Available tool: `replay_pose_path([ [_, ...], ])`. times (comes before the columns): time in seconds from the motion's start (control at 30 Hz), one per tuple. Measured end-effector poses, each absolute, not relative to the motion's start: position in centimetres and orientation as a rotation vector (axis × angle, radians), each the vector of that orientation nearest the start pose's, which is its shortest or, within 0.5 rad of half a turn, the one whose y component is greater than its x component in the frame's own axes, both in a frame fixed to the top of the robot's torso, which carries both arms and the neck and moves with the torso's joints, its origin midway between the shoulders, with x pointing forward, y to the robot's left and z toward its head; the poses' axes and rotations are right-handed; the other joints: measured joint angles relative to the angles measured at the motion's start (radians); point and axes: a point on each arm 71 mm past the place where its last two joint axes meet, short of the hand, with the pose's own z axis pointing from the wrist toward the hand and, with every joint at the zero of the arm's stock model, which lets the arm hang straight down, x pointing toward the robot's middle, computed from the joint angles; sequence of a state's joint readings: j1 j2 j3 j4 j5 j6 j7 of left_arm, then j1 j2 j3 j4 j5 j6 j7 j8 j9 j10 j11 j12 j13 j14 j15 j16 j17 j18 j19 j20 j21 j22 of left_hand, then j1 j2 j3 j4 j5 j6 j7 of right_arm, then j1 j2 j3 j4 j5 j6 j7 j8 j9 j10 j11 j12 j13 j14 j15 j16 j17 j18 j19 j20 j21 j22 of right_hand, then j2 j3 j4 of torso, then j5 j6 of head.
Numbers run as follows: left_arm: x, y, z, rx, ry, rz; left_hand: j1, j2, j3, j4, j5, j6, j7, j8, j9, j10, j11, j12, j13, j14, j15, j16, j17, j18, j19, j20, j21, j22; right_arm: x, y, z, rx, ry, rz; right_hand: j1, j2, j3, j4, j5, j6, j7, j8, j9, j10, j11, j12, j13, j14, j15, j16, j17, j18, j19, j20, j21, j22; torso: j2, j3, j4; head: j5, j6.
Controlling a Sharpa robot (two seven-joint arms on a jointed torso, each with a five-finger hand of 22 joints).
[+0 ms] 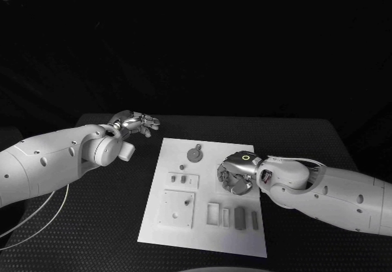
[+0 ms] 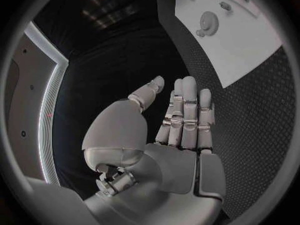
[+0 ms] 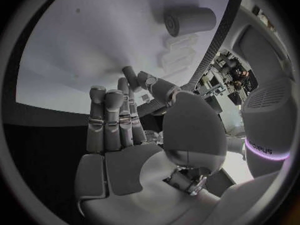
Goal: Assemble the parts on the task board
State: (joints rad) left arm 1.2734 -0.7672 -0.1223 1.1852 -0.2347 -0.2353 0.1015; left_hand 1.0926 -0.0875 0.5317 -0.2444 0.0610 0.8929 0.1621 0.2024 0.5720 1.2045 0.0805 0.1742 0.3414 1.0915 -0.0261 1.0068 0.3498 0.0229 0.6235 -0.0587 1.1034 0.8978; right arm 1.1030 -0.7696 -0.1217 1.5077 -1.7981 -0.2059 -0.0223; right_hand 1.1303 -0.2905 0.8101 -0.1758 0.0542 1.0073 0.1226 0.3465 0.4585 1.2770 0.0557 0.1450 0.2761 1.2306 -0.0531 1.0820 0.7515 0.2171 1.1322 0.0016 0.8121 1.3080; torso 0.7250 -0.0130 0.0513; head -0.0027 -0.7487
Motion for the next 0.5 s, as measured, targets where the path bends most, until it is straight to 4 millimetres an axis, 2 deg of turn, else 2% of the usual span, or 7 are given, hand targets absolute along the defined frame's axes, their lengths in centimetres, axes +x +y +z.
replay_pose_path([
  [0.17, 54.57, 27.67, -20.21, -1.032, 1.66, -1.081, 0.0, 0.0, 0.0, 0.0, 0.0, 0.0, 0.0, 0.0, 0.0, 0.0, 0.0, 0.002, 0.0, 0.0, 0.0, 0.0, 0.001, 0.0, 0.0, 0.0, 0.0, 0.0, 44.18, -15.56, -26.19, -0.638, 1.756, 0.62, -0.005, -0.003, -0.022, -0.012, 0.0, -0.004, 0.004, 0.0, 0.0, -0.005, 0.005, 0.0, 0.0, 0.0, 0.0, -0.004, 0.0, 0.0, -0.005, 0.005, 0.0, 0.0, 0.0, 0.0002, 0.0, 0.001, -0.001],
  [0.43, 54.57, 27.68, -20.21, -1.032, 1.661, -1.081, 0.0, 0.0, 0.0, 0.0, 0.0, -0.001, -0.001, 0.0, 0.0, 0.0, 0.0, 0.004, 0.001, 0.0, 0.0, 0.0, 0.001, 0.0, 0.0, 0.0, 0.0, -0.001, 44.16, -15.48, -26.22, -0.642, 1.754, 0.617, -0.013, -0.003, -0.039, -0.023, 0.0, -0.004, 0.004, -0.005, 0.0, -0.005, 0.005, -0.004, 0.001, -0.003, 0.003, -0.004, 0.0, 0.0, -0.009, 0.002, 0.0, 0.0, 0.0, 0.0008, -0.0004, 0.001, -0.002],
  [0.5, 54.57, 27.68, -20.21, -1.032, 1.661, -1.081, 0.0, 0.0, 0.0, 0.0, 0.0, 0.0, 0.0, 0.0, 0.0, 0.0, 0.0, 0.004, 0.001, 0.0, 0.0, 0.0, 0.001, 0.0, 0.0, 0.0, 0.0, -0.001, 44.15, -15.47, -26.22, -0.645, 1.753, 0.616, -0.018, 0.003, -0.039, -0.017, 0.0, 0.004, -0.004, -0.002, 0.002, -0.002, 0.002, -0.004, 0.004, -0.003, 0.003, -0.004, 0.0, 0.0, -0.009, 0.002, 0.0, 0.0, 0.0, 0.0008, -0.0005, 0.001, -0.003],
])
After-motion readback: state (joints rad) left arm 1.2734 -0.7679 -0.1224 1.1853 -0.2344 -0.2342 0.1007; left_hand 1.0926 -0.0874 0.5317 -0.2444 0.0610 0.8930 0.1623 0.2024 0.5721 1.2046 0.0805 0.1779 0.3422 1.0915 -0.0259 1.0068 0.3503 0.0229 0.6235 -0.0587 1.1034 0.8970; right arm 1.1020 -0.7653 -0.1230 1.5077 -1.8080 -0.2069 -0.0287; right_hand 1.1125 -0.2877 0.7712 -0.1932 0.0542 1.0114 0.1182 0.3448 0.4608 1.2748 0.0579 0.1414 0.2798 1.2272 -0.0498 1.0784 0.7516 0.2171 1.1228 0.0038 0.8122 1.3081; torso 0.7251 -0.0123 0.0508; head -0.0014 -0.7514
